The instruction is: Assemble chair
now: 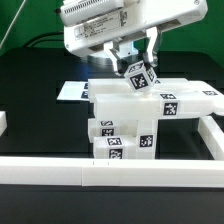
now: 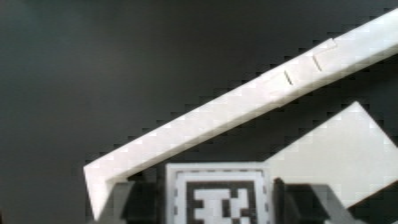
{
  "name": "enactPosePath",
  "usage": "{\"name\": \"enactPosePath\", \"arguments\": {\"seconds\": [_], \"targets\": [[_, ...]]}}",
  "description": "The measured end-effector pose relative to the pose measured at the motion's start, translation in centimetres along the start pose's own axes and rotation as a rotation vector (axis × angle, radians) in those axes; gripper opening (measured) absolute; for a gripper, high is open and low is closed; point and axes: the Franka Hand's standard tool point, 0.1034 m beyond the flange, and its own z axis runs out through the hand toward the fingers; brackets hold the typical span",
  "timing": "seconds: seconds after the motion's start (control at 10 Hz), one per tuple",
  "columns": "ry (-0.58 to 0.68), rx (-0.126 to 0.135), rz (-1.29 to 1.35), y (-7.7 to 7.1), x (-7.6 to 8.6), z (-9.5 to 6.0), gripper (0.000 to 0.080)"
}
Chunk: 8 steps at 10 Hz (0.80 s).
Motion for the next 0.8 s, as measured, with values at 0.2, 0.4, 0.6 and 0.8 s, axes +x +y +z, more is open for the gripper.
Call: {"name": "enactPosePath", "arguments": {"seconds": [0.2,0.4,0.6,0.8], "targets": [[0.002,0.001,0.0,-0.01,0.12,0.09,0.0281],[0.002,0.0,0.0,0.03,0.13,0.09,0.0281],[0.0,-0.002,-0.002,0.32,0.06,-0.06,0.0281],[0.003,-0.005,-0.008,0.79,0.31,-0.13,0.0281]]}}
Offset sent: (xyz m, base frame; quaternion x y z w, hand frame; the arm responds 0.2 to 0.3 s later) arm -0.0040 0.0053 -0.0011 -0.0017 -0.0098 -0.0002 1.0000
